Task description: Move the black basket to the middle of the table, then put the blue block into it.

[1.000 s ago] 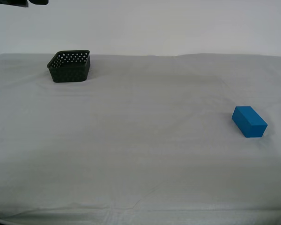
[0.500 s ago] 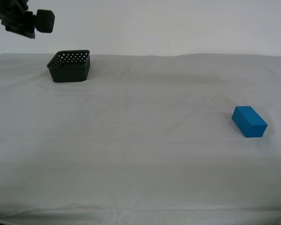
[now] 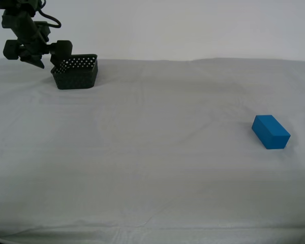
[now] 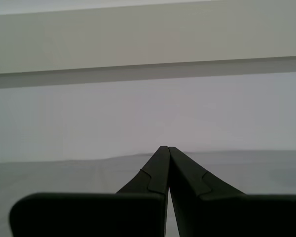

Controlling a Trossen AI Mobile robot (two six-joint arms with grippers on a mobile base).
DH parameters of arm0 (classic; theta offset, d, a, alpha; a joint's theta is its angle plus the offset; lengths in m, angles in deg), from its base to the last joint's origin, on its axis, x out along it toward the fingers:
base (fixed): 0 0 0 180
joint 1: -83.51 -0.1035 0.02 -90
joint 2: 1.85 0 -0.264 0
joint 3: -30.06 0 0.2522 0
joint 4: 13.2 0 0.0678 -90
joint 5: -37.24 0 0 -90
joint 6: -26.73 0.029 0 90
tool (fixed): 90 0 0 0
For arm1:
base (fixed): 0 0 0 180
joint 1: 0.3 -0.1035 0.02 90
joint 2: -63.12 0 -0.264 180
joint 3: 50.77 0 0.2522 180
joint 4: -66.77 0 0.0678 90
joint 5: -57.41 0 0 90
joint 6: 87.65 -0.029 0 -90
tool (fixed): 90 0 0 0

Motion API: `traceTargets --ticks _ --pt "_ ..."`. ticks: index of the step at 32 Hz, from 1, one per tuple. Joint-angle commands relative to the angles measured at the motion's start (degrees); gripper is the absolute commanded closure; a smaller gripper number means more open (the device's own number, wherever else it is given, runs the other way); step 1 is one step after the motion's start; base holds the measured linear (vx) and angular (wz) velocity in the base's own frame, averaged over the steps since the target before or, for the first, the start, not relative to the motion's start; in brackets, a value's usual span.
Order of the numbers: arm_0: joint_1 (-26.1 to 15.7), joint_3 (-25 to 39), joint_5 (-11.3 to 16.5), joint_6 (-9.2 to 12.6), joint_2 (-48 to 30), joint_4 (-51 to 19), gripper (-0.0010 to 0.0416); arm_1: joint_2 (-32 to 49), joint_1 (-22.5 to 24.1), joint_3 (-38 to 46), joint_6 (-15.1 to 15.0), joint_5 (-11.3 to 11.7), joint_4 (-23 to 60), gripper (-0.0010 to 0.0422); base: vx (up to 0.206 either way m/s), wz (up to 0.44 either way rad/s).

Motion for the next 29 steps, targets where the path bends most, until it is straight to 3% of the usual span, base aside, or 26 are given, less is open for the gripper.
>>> traceTargets --ticks 1,15,24,27,29 --pt "-0.02 0.02 0.00 0.13 0.04 0.13 0.0405 3.17 0.00 3.43 0.13 -0.11 1.14 0.0192 0.000 0.000" --pt "-0.04 0.02 0.00 0.13 0.04 0.13 0.0406 14.99 0.37 19.21 1.01 0.07 10.73 0.0251 0.000 0.000" --pt "-0.04 0.02 0.00 0.15 0.04 0.13 0.0406 14.97 0.37 19.04 2.10 0.22 10.19 0.0353 0.000 0.000" --pt "-0.07 0.02 0.00 0.15 0.04 0.13 0.0405 14.97 0.39 19.04 2.14 0.28 10.12 0.0417 0.000 0.000" --pt "-0.09 0.02 0.00 0.15 0.04 0.13 0.0405 14.97 0.39 19.04 3.96 0.26 10.21 0.0411 0.000 0.000"
